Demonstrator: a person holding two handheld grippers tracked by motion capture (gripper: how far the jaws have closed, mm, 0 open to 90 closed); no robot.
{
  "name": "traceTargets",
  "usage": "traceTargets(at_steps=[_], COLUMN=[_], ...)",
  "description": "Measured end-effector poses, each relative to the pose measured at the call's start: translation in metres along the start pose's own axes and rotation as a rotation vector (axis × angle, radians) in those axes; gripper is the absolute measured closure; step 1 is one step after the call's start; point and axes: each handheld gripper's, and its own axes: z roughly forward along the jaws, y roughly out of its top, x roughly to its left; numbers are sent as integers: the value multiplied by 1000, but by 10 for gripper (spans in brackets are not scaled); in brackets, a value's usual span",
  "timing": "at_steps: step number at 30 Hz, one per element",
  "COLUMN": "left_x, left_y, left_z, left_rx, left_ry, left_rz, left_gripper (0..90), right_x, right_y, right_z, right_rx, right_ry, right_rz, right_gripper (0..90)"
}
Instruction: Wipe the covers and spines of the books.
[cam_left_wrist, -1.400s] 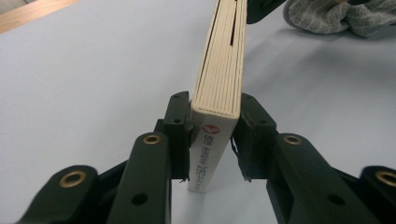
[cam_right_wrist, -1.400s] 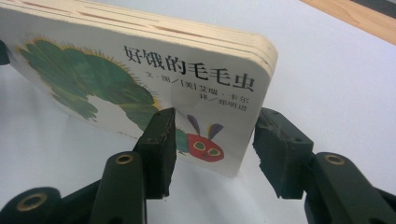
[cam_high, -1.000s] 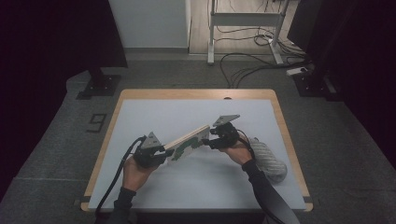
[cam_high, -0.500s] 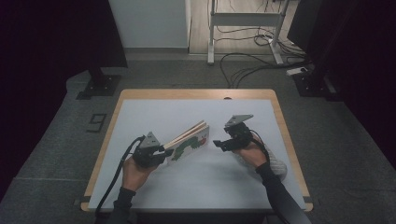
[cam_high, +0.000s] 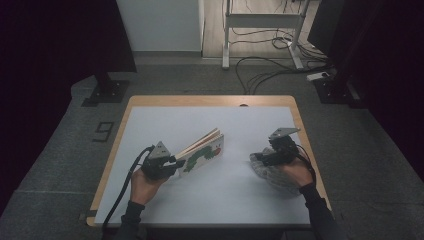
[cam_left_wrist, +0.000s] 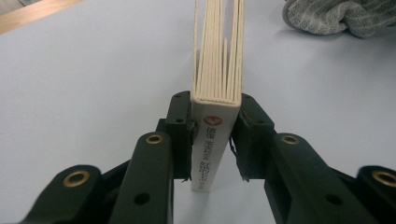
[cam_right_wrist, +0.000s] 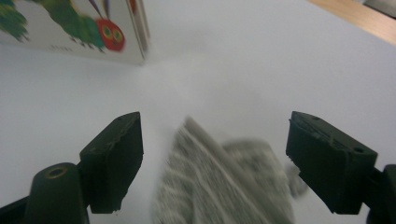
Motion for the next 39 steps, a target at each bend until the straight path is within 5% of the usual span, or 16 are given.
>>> traceTargets(at_steps=[12,14,19,26,39], left_x=[1,1,1,2,3], left_y=[-1,-1,-1,-2,-2], left_z=[0,0,0,0,0], left_rx=[4,4,5,8,8], left_ry=[-8,-6,-7,-9,-12], left_rz=[-14,-12,-8,-11,-7], left_gripper=[696,697,698,700,705], right_x=[-16,-17,-19,-16,-4], right_y=[-50,-55,-63,-62,-30], right_z=[1,4,8,5,-14], right_rx=[73,80,86,81,-16], right_ry=[-10,-7,9,18,76], right_rz=[85,94,111,95,41], right_gripper=[143,193,489,634,651])
